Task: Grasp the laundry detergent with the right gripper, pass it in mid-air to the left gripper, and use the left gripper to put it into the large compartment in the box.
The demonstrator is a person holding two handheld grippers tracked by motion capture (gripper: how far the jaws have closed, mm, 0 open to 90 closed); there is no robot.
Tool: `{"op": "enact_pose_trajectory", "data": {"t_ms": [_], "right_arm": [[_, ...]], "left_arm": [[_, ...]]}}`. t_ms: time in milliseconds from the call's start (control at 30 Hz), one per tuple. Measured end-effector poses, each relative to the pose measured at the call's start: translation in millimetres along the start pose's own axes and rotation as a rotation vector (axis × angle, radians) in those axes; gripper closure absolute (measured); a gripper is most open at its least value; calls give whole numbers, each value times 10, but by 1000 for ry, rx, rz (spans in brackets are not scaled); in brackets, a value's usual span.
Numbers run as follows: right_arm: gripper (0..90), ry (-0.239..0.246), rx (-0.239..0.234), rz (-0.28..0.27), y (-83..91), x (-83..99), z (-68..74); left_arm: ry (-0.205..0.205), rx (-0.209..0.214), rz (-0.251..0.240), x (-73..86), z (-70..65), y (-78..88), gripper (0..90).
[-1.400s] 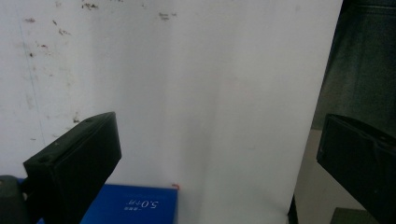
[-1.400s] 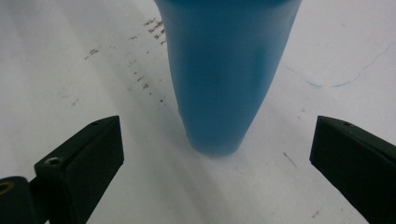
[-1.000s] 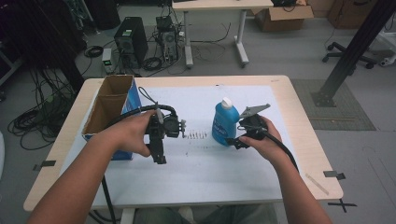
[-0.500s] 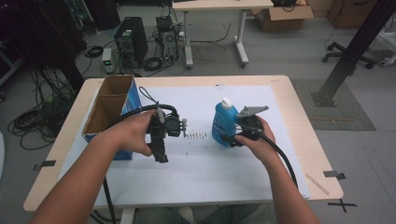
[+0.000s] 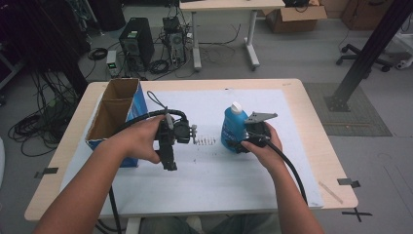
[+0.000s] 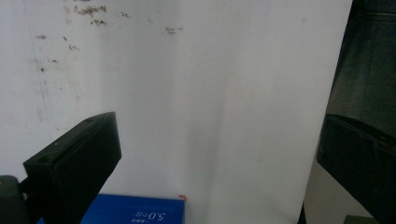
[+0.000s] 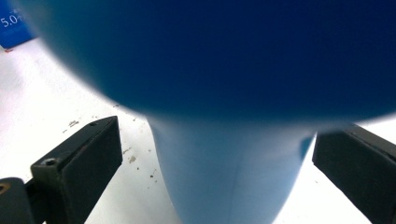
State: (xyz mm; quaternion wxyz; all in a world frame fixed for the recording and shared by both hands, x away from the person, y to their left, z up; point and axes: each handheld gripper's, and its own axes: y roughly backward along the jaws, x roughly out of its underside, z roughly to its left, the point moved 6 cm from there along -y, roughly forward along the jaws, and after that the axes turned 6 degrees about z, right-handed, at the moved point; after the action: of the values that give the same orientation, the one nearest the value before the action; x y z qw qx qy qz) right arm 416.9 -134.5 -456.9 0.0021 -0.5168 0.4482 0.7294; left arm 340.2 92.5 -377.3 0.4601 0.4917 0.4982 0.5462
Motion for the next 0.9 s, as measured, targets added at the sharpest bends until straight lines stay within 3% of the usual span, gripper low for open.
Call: {"op": "enact_pose_trajectory", "data": {"t_ms": [267,700,900], "right_arm": [[17,6,23,-32,-39,9,13],[12,-16,28,-149,-47,25,15],[12,-22,44,-177,-58,29,16]], "left_arm": [[-4,2,-4,6,-7,-19,2],[7,3,-15,23,3,-5,2],[8,3,-16,36,4,-5,2]]}}
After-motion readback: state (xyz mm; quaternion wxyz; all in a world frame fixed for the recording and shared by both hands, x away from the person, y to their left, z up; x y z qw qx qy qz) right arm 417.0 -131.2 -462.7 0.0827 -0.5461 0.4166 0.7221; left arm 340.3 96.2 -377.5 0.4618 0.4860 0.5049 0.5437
